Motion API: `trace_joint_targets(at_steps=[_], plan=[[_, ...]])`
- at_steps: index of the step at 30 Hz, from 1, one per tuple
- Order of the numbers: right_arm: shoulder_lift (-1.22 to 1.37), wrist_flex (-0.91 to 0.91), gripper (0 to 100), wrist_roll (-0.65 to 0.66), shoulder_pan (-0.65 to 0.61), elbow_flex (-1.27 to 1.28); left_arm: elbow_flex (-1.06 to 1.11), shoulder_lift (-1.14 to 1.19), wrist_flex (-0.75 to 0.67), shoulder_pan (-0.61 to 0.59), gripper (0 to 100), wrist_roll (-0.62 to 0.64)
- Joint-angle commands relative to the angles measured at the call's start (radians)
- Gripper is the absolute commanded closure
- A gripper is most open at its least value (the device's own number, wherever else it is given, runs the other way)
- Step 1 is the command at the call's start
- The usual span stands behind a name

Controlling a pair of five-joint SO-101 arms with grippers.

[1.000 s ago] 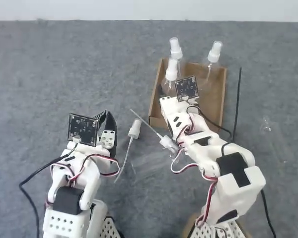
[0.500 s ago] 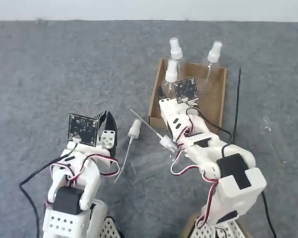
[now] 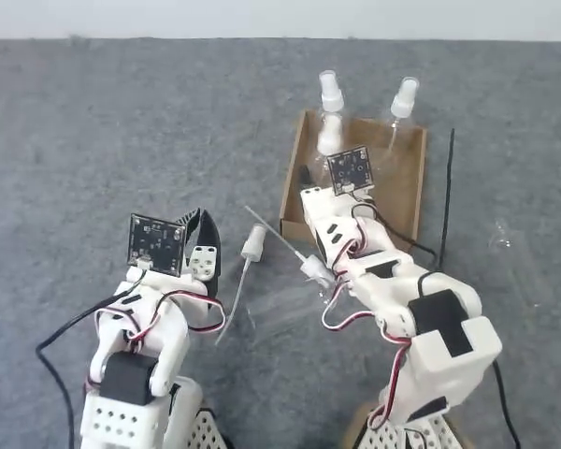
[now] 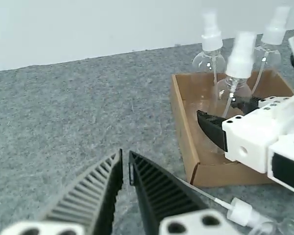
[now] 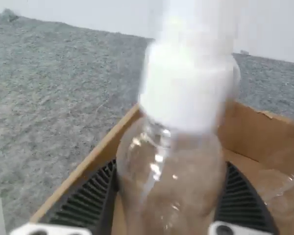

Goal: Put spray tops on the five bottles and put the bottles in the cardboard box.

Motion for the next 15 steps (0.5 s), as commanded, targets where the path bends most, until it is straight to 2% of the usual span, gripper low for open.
trace_joint_targets(at_steps=[1,9,15], plan=[[-0.059,0.008,74.1,0.012,-0.013,-0.003,-0.010,-0.015,-0.029,-0.005,99,-0.003],[-0.062,0.002,74.0,0.011,-0.013,-0.011,-0.010,-0.015,-0.029,-0.005,99,-0.003],[-0.189,0.062,74.1,0.008,-0.004,-0.017,-0.010,-0.015,-0.029,-0.005,99,-0.003]])
